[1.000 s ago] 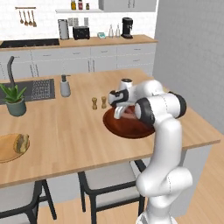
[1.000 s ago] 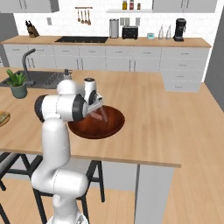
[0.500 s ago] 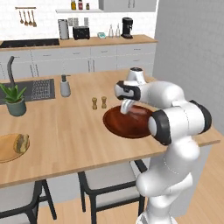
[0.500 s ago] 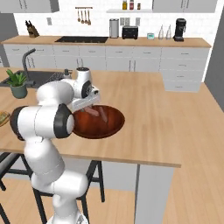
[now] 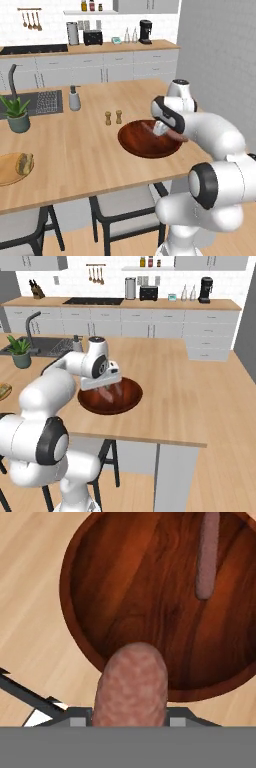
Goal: Place one bun and one sausage from the bowl on each plate.
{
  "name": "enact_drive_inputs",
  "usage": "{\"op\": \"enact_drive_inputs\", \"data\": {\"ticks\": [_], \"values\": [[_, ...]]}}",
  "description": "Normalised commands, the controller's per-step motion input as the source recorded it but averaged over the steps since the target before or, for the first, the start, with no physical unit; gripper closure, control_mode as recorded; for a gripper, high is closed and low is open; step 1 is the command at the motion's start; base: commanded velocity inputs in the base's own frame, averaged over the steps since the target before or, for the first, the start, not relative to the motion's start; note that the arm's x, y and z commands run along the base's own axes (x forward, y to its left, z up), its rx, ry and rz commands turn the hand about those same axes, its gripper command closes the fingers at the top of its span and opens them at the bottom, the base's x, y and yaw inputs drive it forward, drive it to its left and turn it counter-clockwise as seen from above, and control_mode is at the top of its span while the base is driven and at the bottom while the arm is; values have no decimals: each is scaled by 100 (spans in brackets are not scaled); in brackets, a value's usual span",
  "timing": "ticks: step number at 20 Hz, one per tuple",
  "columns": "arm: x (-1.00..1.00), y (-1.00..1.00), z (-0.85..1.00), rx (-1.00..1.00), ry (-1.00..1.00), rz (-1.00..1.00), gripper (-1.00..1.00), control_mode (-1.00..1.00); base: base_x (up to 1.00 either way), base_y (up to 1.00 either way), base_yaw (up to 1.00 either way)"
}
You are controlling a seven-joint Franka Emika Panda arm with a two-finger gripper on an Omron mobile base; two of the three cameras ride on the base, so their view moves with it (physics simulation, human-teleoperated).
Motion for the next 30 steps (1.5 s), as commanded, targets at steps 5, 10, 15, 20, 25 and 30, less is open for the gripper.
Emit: {"op": "enact_drive_inputs", "data": {"ticks": [5,10,15,20,25,30], "values": [[-40,-5,0,-1,0,-13,100,-100,0,0,0],[-19,0,0,0,-1,0,100,100,-40,0,0],[0,0,0,0,0,0,100,100,-100,69,0],[0,0,0,0,0,0,100,100,-92,100,0],[0,0,0,0,0,0,100,100,-36,100,-1],[0,0,0,0,0,0,100,100,14,100,-11]]}}
